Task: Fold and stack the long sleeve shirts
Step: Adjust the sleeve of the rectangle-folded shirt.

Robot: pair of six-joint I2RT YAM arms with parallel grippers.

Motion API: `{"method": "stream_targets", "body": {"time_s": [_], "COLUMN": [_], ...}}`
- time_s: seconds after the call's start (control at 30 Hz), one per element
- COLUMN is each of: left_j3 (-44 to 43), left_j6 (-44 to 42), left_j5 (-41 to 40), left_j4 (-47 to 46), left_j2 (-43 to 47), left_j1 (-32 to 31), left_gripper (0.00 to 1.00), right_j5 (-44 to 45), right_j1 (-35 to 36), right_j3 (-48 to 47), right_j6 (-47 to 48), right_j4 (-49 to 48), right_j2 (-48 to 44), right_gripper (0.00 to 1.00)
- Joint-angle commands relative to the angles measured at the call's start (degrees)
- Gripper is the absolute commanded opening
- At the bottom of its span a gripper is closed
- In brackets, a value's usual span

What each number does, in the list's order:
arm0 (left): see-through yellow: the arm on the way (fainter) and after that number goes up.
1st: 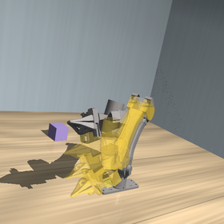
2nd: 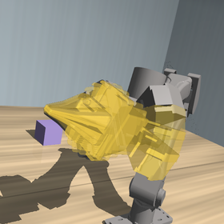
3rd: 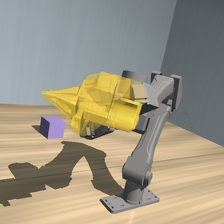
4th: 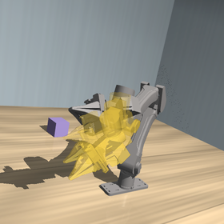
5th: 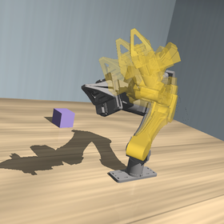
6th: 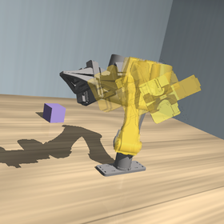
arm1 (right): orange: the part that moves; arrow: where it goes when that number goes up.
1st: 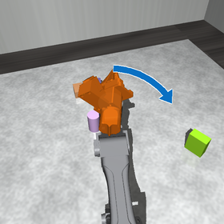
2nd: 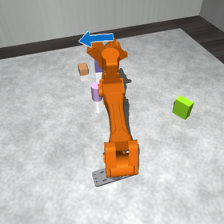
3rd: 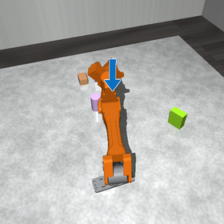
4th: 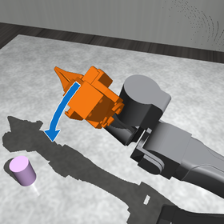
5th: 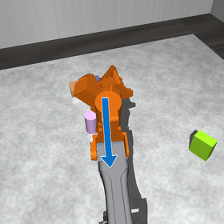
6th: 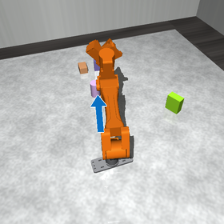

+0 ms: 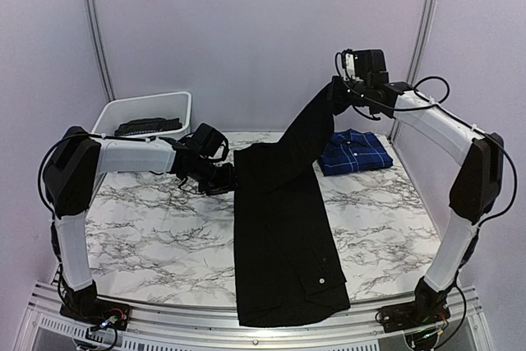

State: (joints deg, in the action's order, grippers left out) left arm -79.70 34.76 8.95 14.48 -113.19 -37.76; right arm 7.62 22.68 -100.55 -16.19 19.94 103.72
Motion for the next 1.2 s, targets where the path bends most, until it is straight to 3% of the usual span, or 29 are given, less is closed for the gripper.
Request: {"method": "stream_targets", "body": {"time_s": [0.0, 0.3, 0.77, 1.17], "left_j3": [-2.53, -3.12, -1.02, 1.75], "left_j6": [0.26, 0.99, 0.71, 0.2], "left_j5": [0.48, 1.11, 0.9, 0.96], "left_j4": [-0.26, -0.27, 0.24, 0.37], "left_j2": [-2.56, -3.08, -1.22, 0.51], "left_j1": [0.4, 1.4, 2.24, 2.34], "left_gripper": [0.5, 0.5, 0.5, 0.5], "right_j5": [-0.55, -9.78, -14.53, -15.28], "right_j1": [-0.12, 5.42, 26.12, 30.56], "right_j3": [0.39, 9.24, 20.09, 24.02], "right_j6": [3.15, 8.33, 11.32, 9.18], "right_j4": [-3.49, -3.86, 5.43, 6.86], "right_j2": [-2.94, -4.85, -1.46, 3.49], "right_gripper": [0.0, 0.0, 0.0, 0.0]}}
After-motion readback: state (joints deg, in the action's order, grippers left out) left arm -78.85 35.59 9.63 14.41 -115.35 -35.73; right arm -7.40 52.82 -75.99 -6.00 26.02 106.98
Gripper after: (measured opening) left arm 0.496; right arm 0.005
